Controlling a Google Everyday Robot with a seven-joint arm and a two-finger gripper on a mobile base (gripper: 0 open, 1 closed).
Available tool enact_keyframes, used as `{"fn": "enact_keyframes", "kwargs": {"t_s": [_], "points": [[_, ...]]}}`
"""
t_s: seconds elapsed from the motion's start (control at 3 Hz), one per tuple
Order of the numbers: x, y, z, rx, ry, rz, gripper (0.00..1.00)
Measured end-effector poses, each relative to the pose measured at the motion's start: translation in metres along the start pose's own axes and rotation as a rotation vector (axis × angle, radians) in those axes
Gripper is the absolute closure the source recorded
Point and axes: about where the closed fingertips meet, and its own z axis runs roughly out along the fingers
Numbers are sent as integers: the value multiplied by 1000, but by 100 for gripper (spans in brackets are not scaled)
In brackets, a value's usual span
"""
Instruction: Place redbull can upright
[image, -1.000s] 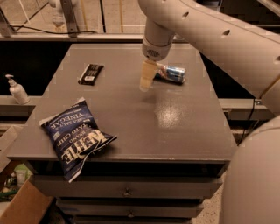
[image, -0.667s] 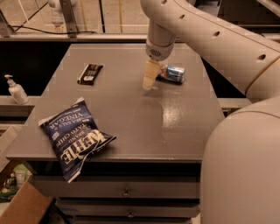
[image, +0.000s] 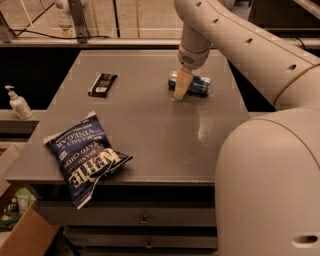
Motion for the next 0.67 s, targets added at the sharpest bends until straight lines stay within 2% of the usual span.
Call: {"fn": "enact_keyframes", "kwargs": {"t_s": [0.67], "points": [[-2, -5, -8, -44, -3, 29, 65]]}}
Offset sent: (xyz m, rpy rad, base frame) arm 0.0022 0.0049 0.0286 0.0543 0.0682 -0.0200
